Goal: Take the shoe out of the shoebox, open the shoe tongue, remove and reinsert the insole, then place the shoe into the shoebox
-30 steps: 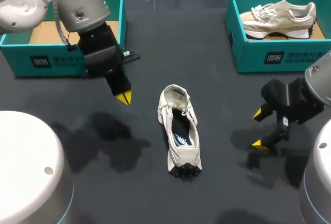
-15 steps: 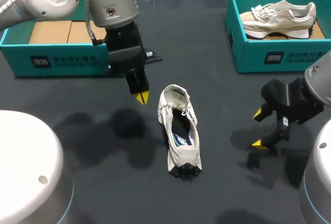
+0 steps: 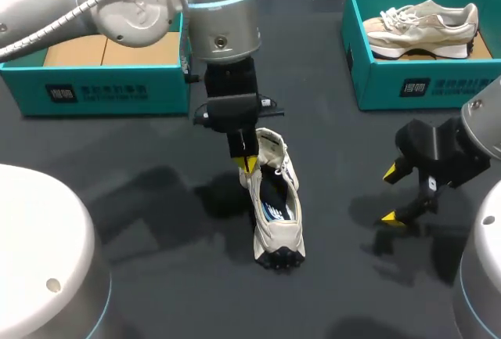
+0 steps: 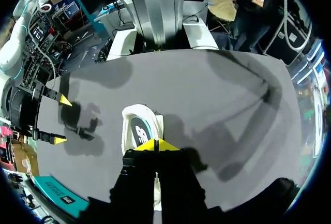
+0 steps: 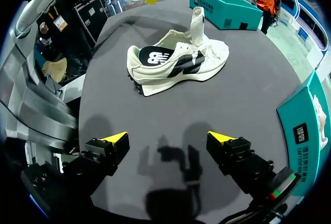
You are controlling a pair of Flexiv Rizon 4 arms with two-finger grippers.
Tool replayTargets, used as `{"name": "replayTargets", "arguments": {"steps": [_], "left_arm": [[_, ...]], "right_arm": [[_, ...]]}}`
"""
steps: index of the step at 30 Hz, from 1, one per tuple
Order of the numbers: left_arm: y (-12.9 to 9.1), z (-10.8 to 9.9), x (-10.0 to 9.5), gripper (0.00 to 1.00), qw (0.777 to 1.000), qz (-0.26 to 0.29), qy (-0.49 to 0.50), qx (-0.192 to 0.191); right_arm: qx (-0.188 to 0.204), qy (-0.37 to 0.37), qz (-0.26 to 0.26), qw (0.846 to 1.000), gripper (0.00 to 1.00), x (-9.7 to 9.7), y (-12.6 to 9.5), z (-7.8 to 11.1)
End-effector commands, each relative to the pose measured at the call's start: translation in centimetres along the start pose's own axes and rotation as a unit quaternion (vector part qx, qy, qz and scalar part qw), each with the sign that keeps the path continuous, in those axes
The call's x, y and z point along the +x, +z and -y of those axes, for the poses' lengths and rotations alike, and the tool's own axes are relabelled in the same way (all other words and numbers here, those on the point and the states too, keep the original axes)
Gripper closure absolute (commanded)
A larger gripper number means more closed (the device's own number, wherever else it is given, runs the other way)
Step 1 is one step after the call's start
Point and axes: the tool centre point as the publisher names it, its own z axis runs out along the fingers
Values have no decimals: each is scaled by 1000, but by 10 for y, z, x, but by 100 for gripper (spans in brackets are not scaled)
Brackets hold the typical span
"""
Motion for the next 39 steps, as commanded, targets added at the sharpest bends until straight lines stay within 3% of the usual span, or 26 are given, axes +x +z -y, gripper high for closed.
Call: {"name": "replayTargets", "arguments": {"steps": [1, 20, 39], "left_arm": [[-1, -1, -2, 100, 1000, -7, 0, 1], [60, -12, -43, 100, 995, -65, 58, -54], [96, -30, -25, 100, 984, -160, 69, -34]], "right_arm": [[0, 0, 1, 1000, 0, 2, -1, 1], [0, 0, 1, 1000, 0, 2, -1, 1], [0, 0, 1, 1000, 0, 2, -1, 1]]}}
